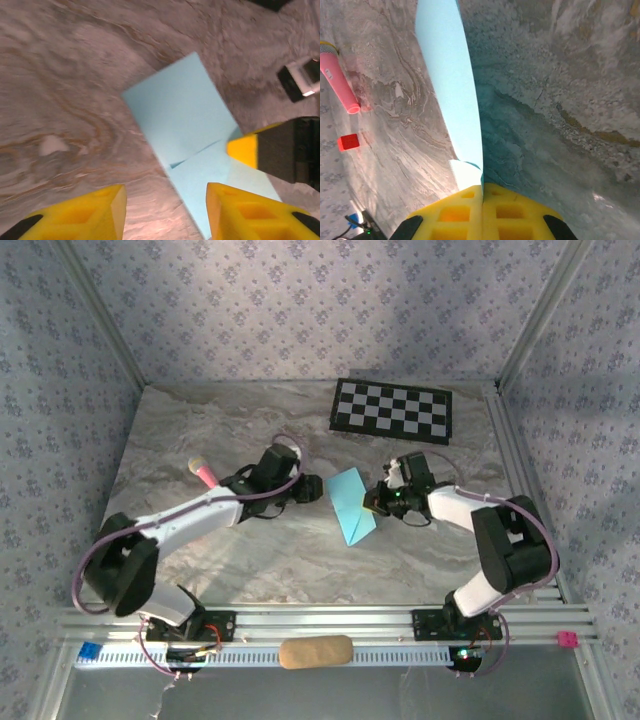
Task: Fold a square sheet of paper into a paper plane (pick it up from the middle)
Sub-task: Turn over the paper at the center of the table.
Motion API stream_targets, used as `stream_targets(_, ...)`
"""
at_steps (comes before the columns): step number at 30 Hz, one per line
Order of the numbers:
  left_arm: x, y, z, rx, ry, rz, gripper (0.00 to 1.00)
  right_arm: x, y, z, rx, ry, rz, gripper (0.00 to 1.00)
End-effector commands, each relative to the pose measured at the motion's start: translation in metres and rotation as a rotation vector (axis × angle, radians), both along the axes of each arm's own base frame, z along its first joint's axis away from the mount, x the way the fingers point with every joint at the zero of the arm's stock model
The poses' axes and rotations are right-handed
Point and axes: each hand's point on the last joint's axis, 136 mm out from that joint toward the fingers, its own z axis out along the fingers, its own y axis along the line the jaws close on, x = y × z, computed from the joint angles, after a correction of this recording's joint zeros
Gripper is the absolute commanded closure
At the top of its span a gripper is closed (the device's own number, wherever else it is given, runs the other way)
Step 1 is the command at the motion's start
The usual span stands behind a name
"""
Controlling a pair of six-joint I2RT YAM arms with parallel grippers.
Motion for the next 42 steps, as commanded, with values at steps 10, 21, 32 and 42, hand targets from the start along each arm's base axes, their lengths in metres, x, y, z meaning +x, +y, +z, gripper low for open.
stream_targets(10,-0.004,0.065,0.012,0.008,-0.080,0.207,0.41,-0.002,-0.037,0.046,-0.556,-0.232,0.087,1.00)
stream_targets(21,-0.012,0.104,0.016,0.025,-0.119,0.303,0.38,-0.003,-0.093,0.082,-1.037,-0.253,-0.044,1.00)
stream_targets(32,-0.032,0.161,0.030,0.056,-0.187,0.500,0.38,0.006,-0.026,0.063,-1.352,-0.297,0.111,1.00)
stream_targets(42,-0.049,0.197,0.036,0.079,-0.213,0.620,0.38,0.000,0.073,0.017,-1.289,-0.285,0.291,0.98)
